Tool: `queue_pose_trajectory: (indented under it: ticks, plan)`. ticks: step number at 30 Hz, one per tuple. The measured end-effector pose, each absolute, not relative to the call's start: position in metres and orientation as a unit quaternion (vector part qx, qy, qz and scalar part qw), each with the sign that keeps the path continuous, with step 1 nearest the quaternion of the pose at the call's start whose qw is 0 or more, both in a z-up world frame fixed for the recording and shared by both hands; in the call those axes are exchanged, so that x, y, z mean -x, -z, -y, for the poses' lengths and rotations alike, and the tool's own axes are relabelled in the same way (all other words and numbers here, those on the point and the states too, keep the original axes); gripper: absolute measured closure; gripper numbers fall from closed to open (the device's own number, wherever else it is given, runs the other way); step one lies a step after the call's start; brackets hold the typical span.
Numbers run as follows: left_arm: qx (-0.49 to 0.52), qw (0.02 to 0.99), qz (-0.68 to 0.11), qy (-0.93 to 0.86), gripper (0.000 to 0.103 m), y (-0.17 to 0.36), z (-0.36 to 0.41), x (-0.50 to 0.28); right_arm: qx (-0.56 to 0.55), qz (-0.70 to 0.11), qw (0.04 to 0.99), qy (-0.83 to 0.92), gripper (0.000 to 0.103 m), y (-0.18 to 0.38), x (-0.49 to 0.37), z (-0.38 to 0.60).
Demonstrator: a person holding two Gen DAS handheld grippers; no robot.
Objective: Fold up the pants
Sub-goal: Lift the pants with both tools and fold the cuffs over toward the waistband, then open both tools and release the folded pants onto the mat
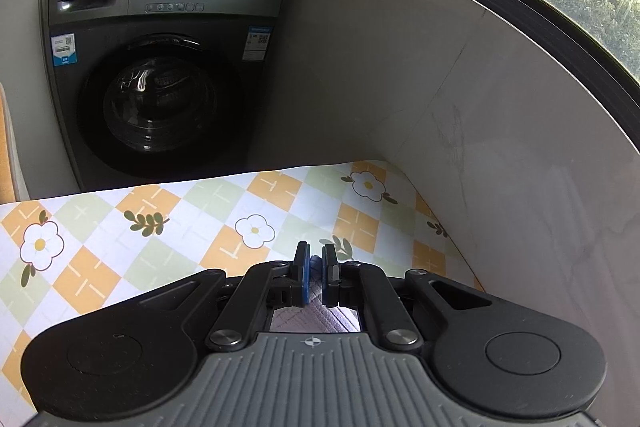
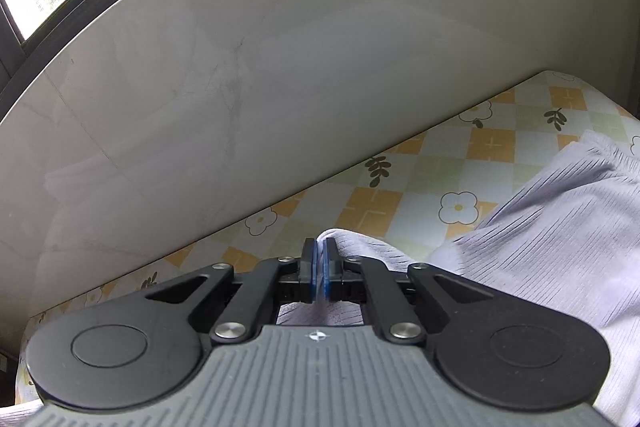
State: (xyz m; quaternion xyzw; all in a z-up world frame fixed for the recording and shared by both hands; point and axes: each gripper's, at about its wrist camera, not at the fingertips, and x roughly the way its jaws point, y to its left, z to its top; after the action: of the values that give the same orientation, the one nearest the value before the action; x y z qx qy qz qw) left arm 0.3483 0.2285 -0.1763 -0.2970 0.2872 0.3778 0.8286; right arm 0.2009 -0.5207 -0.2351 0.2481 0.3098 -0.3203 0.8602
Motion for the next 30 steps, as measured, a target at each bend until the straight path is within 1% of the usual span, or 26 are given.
queue_pose_trajectory:
  ticks: [7, 8, 9, 11, 13, 14, 15, 17, 18, 19, 20, 21, 30]
  plan:
    - [0.290, 0.836, -0.295, -0.361, 0.097, 0.183, -0.229, -0.372, -0.247, -0.302, 0.861, 0.326, 0.100, 0.237, -0.200, 0.522]
    - [0.284, 0.839, -0.292, -0.360, 0.097, 0.183, -0.228, -0.376, -0.246, -0.302, 0.861, 0.329, 0.100, 0.237, -0.201, 0.521]
    - [0.271, 0.846, -0.285, -0.361, 0.100, 0.182, -0.227, -0.381, -0.246, -0.302, 0.859, 0.332, 0.100, 0.239, -0.202, 0.522]
    - [0.241, 0.863, -0.279, -0.345, 0.100, 0.184, -0.226, -0.394, -0.248, -0.308, 0.854, 0.337, 0.100, 0.246, -0.204, 0.523]
    - [0.239, 0.863, -0.318, -0.312, 0.095, 0.193, -0.231, -0.409, -0.243, -0.328, 0.848, 0.339, 0.097, 0.253, -0.209, 0.523]
    - [0.254, 0.853, -0.339, -0.304, 0.095, 0.198, -0.236, -0.413, -0.240, -0.335, 0.847, 0.336, 0.092, 0.255, -0.209, 0.521]
    - [0.264, 0.849, -0.347, -0.299, 0.093, 0.200, -0.240, -0.411, -0.237, -0.337, 0.848, 0.333, 0.088, 0.254, -0.208, 0.518]
    - [0.273, 0.847, -0.358, -0.284, 0.091, 0.200, -0.244, -0.402, -0.232, -0.338, 0.856, 0.315, 0.085, 0.249, -0.202, 0.510]
    - [0.274, 0.846, -0.363, -0.278, 0.087, 0.199, -0.244, -0.398, -0.229, -0.341, 0.859, 0.307, 0.085, 0.247, -0.199, 0.505]
    - [0.277, 0.844, -0.371, -0.270, 0.079, 0.199, -0.246, -0.390, -0.228, -0.344, 0.860, 0.300, 0.085, 0.245, -0.195, 0.502]
    - [0.287, 0.839, -0.379, -0.266, 0.074, 0.199, -0.247, -0.380, -0.230, -0.349, 0.861, 0.291, 0.085, 0.243, -0.190, 0.497]
    - [0.300, 0.832, -0.387, -0.260, 0.067, 0.200, -0.251, -0.371, -0.234, -0.351, 0.861, 0.284, 0.085, 0.241, -0.183, 0.492]
    - [0.390, 0.779, -0.428, -0.241, 0.066, 0.221, -0.274, -0.282, -0.277, -0.370, 0.851, 0.249, 0.084, 0.235, -0.123, 0.456]
